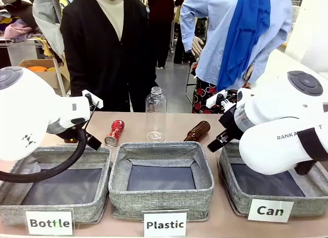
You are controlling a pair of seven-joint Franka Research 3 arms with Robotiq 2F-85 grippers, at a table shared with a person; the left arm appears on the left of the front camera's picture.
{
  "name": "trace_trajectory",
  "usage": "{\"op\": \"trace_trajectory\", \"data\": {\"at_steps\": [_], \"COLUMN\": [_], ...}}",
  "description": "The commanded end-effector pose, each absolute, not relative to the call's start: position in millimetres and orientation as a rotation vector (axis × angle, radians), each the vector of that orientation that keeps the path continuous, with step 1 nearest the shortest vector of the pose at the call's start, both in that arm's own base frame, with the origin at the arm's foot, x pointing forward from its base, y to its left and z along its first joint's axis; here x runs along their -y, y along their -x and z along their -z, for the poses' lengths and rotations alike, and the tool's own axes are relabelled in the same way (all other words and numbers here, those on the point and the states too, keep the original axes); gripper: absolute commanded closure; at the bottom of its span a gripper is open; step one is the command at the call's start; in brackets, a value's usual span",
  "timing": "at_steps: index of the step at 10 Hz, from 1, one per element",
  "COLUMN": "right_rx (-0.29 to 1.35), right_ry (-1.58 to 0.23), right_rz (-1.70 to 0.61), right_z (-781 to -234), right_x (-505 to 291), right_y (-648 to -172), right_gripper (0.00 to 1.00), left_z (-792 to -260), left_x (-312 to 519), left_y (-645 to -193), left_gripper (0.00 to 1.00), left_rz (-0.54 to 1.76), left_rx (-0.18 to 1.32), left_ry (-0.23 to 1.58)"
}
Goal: Sort the can waste into the basket.
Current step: Pick up the can waste from the table and place it in the right Fabric basket.
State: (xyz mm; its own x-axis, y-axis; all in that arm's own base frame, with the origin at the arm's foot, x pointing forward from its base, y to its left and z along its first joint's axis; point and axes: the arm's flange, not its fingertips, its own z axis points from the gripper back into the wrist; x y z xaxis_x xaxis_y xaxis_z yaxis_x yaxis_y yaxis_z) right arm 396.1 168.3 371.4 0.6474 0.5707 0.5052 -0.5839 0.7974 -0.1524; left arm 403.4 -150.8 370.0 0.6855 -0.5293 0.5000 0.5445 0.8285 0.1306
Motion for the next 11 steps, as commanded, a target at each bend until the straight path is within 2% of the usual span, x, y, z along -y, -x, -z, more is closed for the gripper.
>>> {"op": "trace_trajectory", "data": {"at_steps": [1, 6, 7, 9, 11], "right_rx": [0.566, 0.566, 0.559, 0.467, 0.325], "right_ry": [-0.026, -0.025, 0.019, -0.176, -0.497], "right_rz": [-0.656, -0.656, -0.639, -0.595, -0.520], "right_z": [-371, -371, -397, -447, -496], "right_x": [-168, -168, -169, -157, -128], "right_y": [-396, -396, -386, -371, -357], "right_gripper": [0.00, 0.00, 0.00, 0.00, 0.00], "left_z": [-370, -370, -382, -437, -484], "left_x": [151, 151, 150, 148, 138], "left_y": [-403, -403, -398, -373, -344], "left_gripper": [0.00, 0.00, 0.00, 0.00, 0.00], "left_rz": [0.601, 0.601, 0.598, 0.663, 0.770], "left_rx": [0.551, 0.551, 0.519, 0.510, 0.497], "left_ry": [0.029, 0.029, 0.149, 0.355, 0.574]}}
